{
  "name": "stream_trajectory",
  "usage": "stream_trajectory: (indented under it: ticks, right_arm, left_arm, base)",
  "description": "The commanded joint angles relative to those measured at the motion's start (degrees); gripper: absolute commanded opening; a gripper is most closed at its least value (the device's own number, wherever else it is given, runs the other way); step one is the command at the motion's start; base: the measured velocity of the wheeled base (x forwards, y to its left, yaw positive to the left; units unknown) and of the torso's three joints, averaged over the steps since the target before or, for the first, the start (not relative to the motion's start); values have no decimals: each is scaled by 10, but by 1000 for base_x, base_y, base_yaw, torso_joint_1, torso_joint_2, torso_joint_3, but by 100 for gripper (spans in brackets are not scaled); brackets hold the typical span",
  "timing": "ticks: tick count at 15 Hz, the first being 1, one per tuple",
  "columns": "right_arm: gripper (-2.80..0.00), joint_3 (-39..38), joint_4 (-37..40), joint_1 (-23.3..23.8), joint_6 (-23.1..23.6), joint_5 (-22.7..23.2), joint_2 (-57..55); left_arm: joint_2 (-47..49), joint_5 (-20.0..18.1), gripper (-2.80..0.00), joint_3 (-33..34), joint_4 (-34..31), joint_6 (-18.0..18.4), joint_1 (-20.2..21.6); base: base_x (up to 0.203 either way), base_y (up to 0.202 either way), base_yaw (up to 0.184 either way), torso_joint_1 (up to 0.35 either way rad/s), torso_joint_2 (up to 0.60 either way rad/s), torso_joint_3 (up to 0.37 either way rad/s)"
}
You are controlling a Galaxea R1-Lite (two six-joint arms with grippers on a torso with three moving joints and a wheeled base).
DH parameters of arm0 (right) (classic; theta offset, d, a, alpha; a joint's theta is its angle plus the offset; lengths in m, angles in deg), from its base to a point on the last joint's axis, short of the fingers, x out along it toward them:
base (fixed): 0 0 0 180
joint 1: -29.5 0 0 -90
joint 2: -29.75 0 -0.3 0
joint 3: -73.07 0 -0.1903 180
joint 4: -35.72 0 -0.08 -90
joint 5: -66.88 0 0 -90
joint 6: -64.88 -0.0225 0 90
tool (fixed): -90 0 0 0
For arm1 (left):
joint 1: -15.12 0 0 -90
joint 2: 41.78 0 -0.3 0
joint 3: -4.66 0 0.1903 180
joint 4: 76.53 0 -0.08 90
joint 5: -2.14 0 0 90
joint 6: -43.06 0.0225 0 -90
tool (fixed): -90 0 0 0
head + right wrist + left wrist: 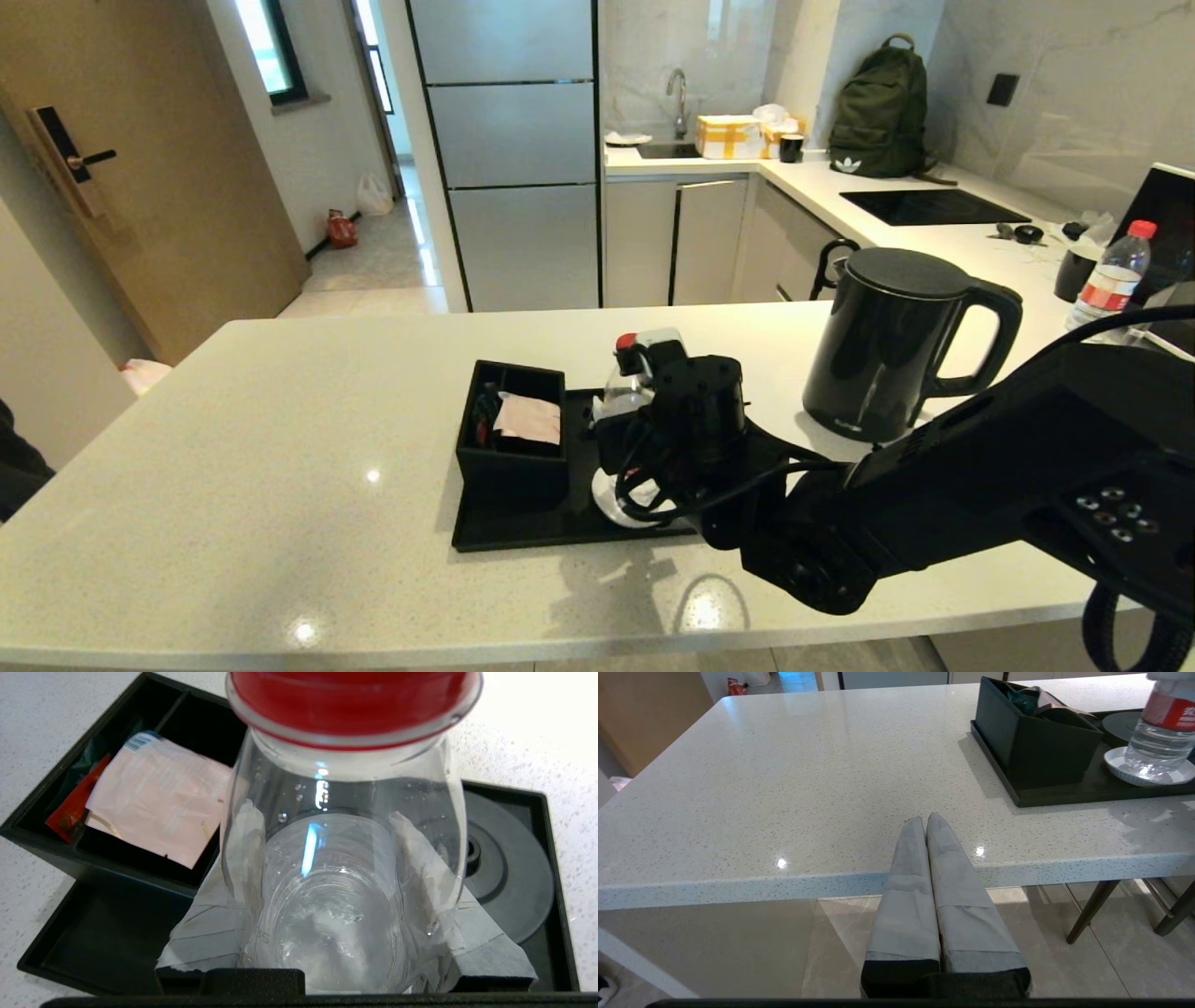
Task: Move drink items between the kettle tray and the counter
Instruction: Return the bottled water to its original position
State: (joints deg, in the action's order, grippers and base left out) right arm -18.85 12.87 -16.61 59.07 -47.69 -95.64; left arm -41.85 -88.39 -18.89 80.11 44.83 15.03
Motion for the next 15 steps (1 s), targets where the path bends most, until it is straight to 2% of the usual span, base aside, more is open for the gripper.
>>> stream_trajectory:
  ticks: [1, 5, 6, 15]
  right_arm:
    - [-280, 9, 1, 1, 1, -1, -2]
    - [-280, 7, 9, 1, 0, -2, -1]
    - [0, 8, 8, 2, 0, -3, -4]
    - [0, -16, 6, 3, 0, 1, 22]
  left_arm:
    - [1, 0, -280, 0, 0, 0, 0]
    - [1, 0, -280, 0, 0, 0, 0]
    - [1, 0, -280, 0, 0, 0, 0]
    - [1, 0, -280, 0, 0, 0, 0]
  base:
    - [0, 0, 0, 0, 0, 0]
    - [0, 0, 0, 0, 0, 0]
    - [0, 0, 0, 0, 0, 0]
    - [0, 0, 0, 0, 0, 0]
